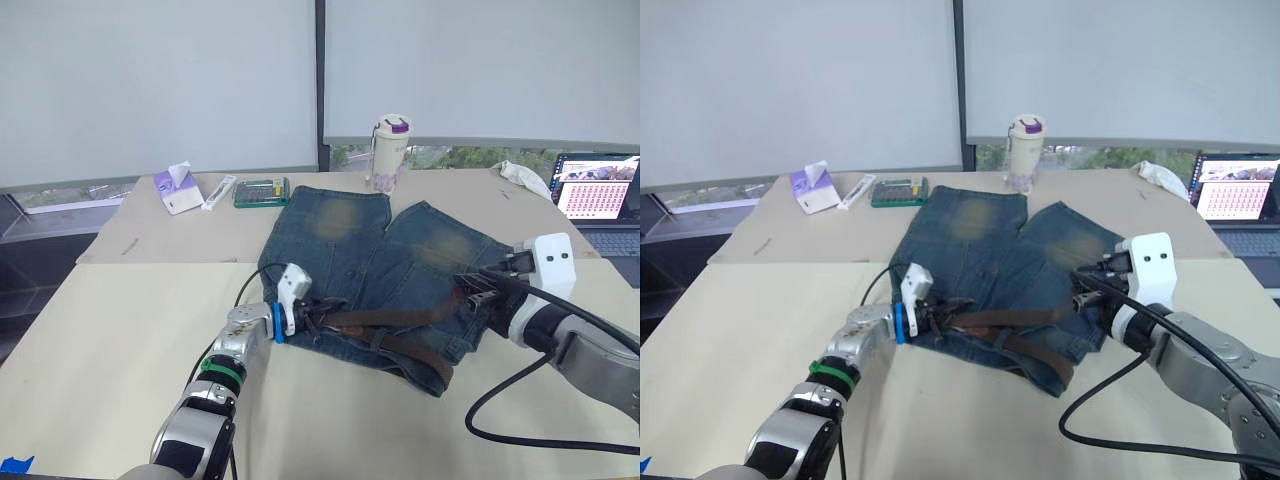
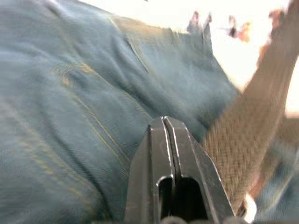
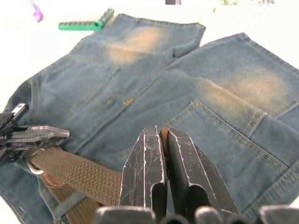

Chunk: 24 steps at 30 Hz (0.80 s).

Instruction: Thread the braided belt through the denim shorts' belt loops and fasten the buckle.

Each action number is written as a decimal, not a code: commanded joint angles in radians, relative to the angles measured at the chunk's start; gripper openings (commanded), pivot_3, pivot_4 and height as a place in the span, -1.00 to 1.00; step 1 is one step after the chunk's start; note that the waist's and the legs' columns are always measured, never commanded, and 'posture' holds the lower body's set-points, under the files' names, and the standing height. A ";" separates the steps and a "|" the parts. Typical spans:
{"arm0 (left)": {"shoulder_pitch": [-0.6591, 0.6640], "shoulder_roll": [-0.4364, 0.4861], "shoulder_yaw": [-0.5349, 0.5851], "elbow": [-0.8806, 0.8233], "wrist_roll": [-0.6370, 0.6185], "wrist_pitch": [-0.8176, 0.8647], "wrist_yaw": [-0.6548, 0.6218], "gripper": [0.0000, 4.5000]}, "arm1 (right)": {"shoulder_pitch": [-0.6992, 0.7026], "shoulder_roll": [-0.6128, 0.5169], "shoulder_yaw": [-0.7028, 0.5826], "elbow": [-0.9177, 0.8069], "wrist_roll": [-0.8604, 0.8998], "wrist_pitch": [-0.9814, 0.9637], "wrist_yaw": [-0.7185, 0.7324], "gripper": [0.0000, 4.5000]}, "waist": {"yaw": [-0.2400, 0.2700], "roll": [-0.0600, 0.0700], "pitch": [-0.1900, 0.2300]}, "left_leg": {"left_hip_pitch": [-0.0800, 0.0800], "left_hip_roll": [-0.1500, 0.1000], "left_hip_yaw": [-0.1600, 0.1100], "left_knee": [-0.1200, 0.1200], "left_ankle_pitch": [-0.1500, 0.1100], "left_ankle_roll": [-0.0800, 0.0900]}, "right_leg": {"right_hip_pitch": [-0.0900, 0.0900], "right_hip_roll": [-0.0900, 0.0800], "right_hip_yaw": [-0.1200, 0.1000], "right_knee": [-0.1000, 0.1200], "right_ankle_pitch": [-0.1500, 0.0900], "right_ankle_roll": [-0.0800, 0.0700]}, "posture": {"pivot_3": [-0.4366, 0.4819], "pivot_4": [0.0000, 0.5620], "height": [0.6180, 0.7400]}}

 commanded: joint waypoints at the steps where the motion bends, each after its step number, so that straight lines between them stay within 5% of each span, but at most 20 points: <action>1: -0.006 0.022 0.123 -0.084 -0.126 0.039 0.006 -1.00 | -0.034 0.011 0.001 -0.009 0.041 -0.040 -0.035 -1.00 | -0.007 0.000 0.001 | 0.000 0.000 0.000 0.000 0.000 0.000 | -0.001 0.000 0.000 0.000 0.000 0.000 | -0.05 -0.47 1.00; 11: 0.053 0.026 0.065 -0.359 -0.098 0.020 0.036 -1.00 | -0.116 0.131 0.075 0.029 0.131 -0.120 -0.123 -1.00 | -0.001 0.000 0.001 | 0.001 0.000 -0.001 0.000 0.000 0.000 | -0.001 -0.001 0.000 -0.001 0.005 -0.008 | -0.05 -0.47 1.00; 16: 0.100 -0.021 -0.053 -0.570 -0.084 0.062 0.070 -1.00 | -0.178 0.330 0.124 0.072 0.238 -0.261 -0.273 -1.00 | -0.002 0.000 0.001 | 0.001 0.000 -0.002 0.000 0.000 0.000 | -0.001 -0.001 0.002 -0.001 0.005 -0.009 | -0.05 -0.47 1.00; 21: 0.138 -0.051 -0.118 -0.675 -0.090 0.110 0.107 -0.35 | -0.214 0.433 0.168 0.096 0.282 -0.346 -0.360 -1.00 | -0.008 0.001 0.001 | 0.001 0.001 -0.003 0.000 0.000 0.000 | -0.003 -0.001 0.003 -0.001 0.005 -0.009 | -0.05 -0.47 1.00; 24: 0.152 -0.082 -0.174 -0.678 0.008 0.012 0.177 0.09 | -0.260 0.515 0.211 0.119 0.282 -0.407 -0.405 -1.00 | -0.012 0.002 0.001 | 0.001 0.000 -0.002 0.000 0.000 0.000 | -0.003 0.000 0.003 0.000 0.006 -0.009 | -0.05 -0.47 1.00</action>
